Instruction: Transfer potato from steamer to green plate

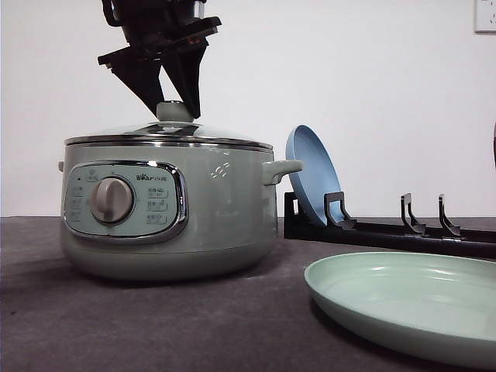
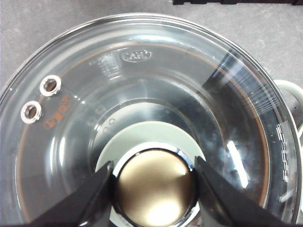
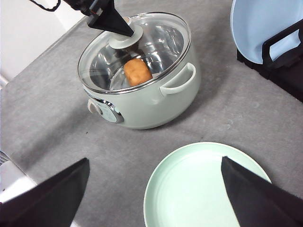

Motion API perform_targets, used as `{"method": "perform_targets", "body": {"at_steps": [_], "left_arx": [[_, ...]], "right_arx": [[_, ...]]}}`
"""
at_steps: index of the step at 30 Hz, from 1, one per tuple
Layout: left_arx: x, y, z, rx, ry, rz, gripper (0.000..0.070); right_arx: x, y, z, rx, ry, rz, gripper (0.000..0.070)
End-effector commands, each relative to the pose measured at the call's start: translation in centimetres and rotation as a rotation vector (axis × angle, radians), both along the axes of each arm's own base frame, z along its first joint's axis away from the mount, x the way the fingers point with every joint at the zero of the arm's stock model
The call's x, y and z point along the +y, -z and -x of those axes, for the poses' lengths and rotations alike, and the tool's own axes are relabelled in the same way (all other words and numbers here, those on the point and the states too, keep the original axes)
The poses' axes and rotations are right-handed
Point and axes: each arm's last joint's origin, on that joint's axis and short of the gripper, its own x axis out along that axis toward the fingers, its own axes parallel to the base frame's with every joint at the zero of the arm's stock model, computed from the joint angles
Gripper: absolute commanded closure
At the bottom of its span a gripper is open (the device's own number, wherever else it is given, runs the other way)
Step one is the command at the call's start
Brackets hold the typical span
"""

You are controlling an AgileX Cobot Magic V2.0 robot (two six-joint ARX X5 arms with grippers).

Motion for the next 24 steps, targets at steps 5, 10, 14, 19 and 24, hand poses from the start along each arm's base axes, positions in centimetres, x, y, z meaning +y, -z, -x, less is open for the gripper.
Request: {"method": "perform_targets", "body": {"at_steps": [5, 10, 14, 19, 24], "left_arx": [[-0.2, -2.3, 0.0, -0.038, 0.008, 0.023, 0.0700], [0.2, -5.1, 0.7, -0.082, 0.007, 0.046, 0.0700], [0.6, -7.3, 1.4, -0.127, 0.001, 0.073, 0.0700], [1.1, -9.6, 2.5, -0.179, -0.002, 0.102, 0.0700], [1.7, -10.7, 3.5, -0.209, -0.005, 0.116, 0.0700]], "right_arx": [[0.0, -0.3, 0.0, -0.006, 0.001, -0.011, 0.0139], [0.0, -0.3, 0.0, -0.006, 0.001, -0.011, 0.0139], [0.0, -0.3, 0.0, -0.006, 0.001, -0.011, 0.0139], [0.0, -0.3, 0.0, -0.006, 0.001, -0.012, 0.0139], [0.0, -0.3, 0.0, -0.006, 0.001, -0.012, 0.0139]]}}
